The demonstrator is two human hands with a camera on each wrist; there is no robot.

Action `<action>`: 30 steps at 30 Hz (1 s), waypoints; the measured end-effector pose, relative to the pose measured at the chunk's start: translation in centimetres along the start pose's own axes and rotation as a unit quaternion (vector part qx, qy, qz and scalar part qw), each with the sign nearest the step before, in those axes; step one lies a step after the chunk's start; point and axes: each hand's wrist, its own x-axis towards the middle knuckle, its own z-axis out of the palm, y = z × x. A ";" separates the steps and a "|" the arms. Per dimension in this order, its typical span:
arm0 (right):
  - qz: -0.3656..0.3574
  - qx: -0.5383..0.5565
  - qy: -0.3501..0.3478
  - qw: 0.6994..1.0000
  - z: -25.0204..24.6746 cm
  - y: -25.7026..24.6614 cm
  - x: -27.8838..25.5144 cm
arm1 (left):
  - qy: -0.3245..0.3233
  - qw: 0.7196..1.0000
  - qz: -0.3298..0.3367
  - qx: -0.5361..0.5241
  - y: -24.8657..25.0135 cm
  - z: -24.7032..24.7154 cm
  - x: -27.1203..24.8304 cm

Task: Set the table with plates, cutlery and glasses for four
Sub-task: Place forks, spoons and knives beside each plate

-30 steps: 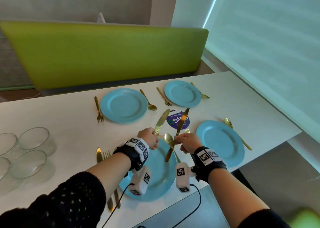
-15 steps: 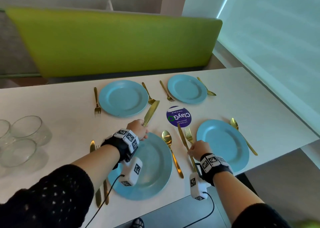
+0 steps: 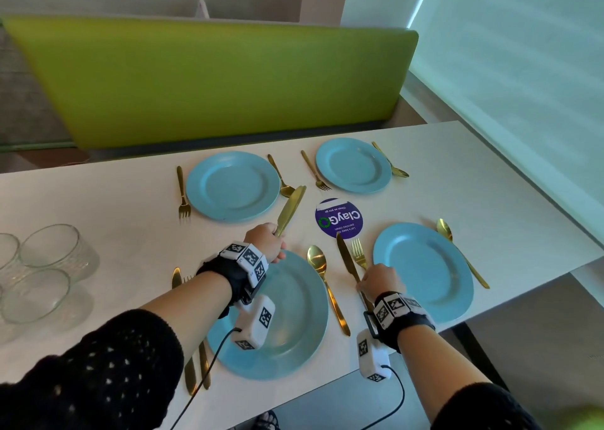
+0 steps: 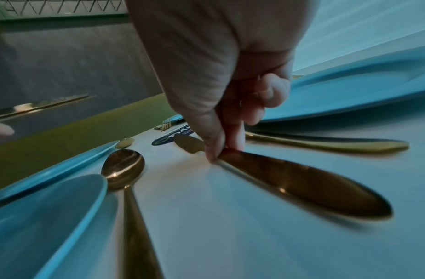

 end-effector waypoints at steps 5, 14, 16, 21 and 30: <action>0.009 -0.003 0.008 1.000 -0.1 -0.1 -0.1 | -0.007 1.000 -0.002 0.000 0.0 -0.2 0.1; 0.013 -0.009 0.006 1.000 -0.5 -0.6 -0.7 | 0.002 1.000 0.004 0.022 -0.5 -2.0 0.3; 0.014 0.009 0.005 1.000 -0.9 -0.9 -1.0 | 0.002 1.000 0.005 0.026 -0.6 -2.5 0.4; -0.012 0.027 0.035 0.999 -3.2 -3.3 -1.9 | 0.003 1.000 0.007 0.025 -0.4 -4.2 0.5; -0.244 0.097 0.105 0.959 -5.5 -12.8 -6.1 | -0.006 0.999 0.027 -0.020 0.8 -6.7 0.9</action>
